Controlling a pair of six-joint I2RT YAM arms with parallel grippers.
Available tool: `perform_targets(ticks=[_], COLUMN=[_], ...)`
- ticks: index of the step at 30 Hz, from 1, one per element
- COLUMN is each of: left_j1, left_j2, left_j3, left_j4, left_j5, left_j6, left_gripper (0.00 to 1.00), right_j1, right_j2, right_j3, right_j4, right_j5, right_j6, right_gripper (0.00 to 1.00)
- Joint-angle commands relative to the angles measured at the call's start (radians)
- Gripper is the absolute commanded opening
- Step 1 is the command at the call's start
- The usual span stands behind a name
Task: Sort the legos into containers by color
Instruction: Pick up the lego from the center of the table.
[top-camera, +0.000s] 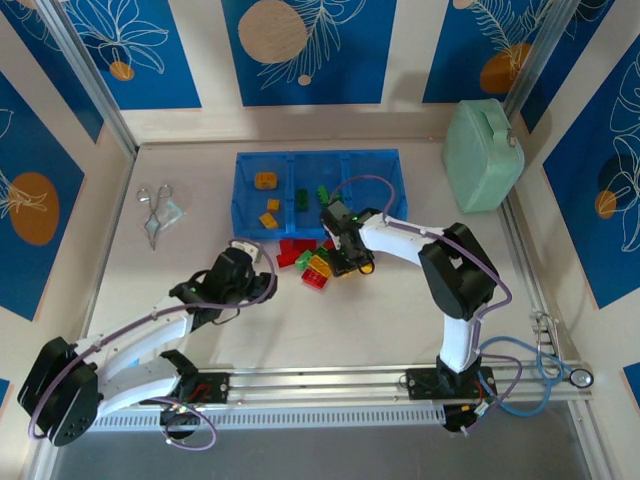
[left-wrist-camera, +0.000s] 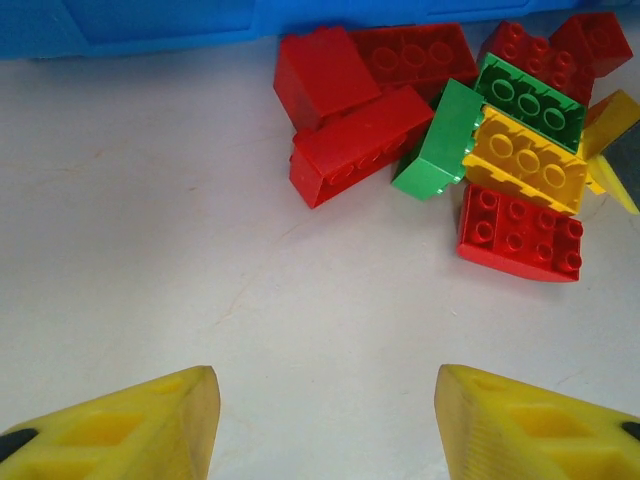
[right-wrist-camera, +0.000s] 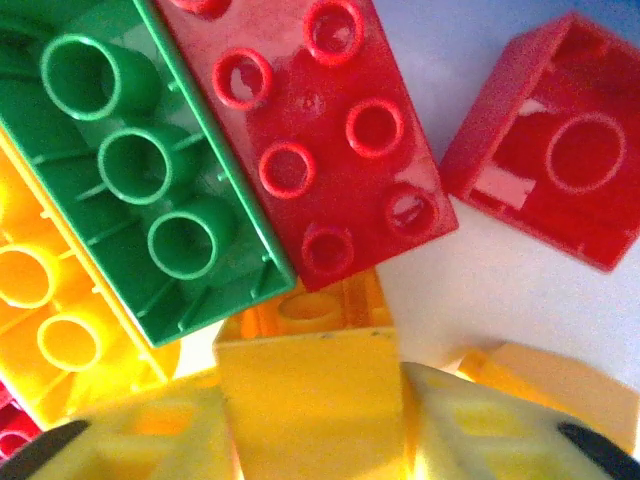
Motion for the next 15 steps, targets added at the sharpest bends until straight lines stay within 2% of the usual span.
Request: perform_targets(ticks=[1, 5, 9, 15], left_j1=[-0.003, -0.004, -0.004, -0.016], left_j2=[-0.031, -0.059, -0.095, -0.113], left_j3=[-0.023, -0.046, -0.086, -0.129], left_j4=[0.0, -0.007, -0.005, -0.038], left_j5=[-0.031, -0.04, -0.044, -0.036], left_j6=[-0.019, -0.034, -0.062, -0.121], left_gripper=[0.59, 0.58, 0.57, 0.57], right_j1=[0.029, 0.061, 0.078, 0.078], right_j2=[-0.026, -0.097, -0.145, -0.064], right_j3=[0.034, 0.07, 0.158, 0.395], right_j4=[-0.054, -0.108, -0.124, -0.113], right_j5=[0.056, 0.115, 0.108, 0.018], right_j6=[0.017, 0.036, 0.019, -0.014], right_gripper=[0.36, 0.33, 0.33, 0.33])
